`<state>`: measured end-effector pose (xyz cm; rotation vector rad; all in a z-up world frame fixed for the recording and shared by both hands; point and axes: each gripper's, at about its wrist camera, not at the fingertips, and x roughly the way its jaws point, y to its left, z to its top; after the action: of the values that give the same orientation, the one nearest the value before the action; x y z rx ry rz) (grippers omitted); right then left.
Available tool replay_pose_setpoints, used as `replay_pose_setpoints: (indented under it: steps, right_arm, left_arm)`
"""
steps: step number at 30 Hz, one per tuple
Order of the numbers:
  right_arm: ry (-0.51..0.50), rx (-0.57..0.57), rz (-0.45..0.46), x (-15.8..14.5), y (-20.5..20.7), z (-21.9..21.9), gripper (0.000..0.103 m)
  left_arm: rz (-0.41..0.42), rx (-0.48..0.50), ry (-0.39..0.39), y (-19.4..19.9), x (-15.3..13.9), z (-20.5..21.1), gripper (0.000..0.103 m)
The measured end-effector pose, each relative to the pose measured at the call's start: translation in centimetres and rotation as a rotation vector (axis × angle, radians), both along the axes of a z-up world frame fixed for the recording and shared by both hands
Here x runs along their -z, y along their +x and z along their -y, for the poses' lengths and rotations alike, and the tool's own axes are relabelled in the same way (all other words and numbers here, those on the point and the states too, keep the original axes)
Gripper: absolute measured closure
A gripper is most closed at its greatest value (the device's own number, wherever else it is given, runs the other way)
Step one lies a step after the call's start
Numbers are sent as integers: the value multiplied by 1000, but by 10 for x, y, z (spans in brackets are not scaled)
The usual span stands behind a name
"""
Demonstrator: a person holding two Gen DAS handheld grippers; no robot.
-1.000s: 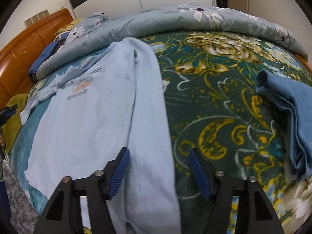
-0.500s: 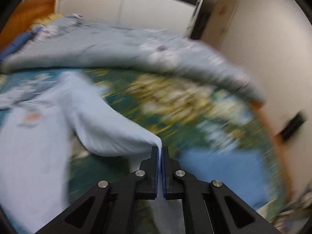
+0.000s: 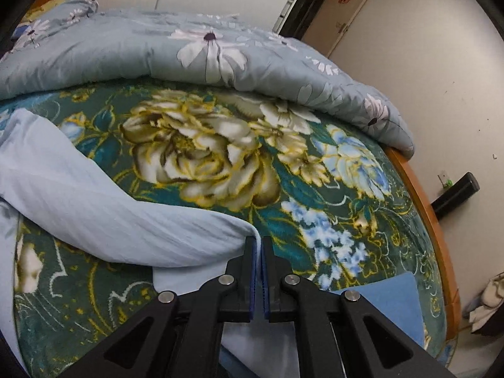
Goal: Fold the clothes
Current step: 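Grasp the sweatshirt hem with the left tool while the right tool grasps the sleeve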
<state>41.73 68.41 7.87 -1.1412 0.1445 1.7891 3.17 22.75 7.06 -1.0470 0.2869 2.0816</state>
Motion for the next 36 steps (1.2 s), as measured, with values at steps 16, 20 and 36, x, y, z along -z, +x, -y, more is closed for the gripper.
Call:
replay_pose_setpoints:
  steps: [16,20,36]
  right_arm:
    - [-156,-515,-171,-30,-201,49,41]
    - [-222,-568,-140,9,-256,43,41]
    - [-187,-589,-197,14,-275,33,96]
  left_arm:
    - [-285,455,-218,-10,14,-160,48]
    - [-306,504,-247,-13,31,-171,48]
    - [-224,445,-86,-55,11,-195,97]
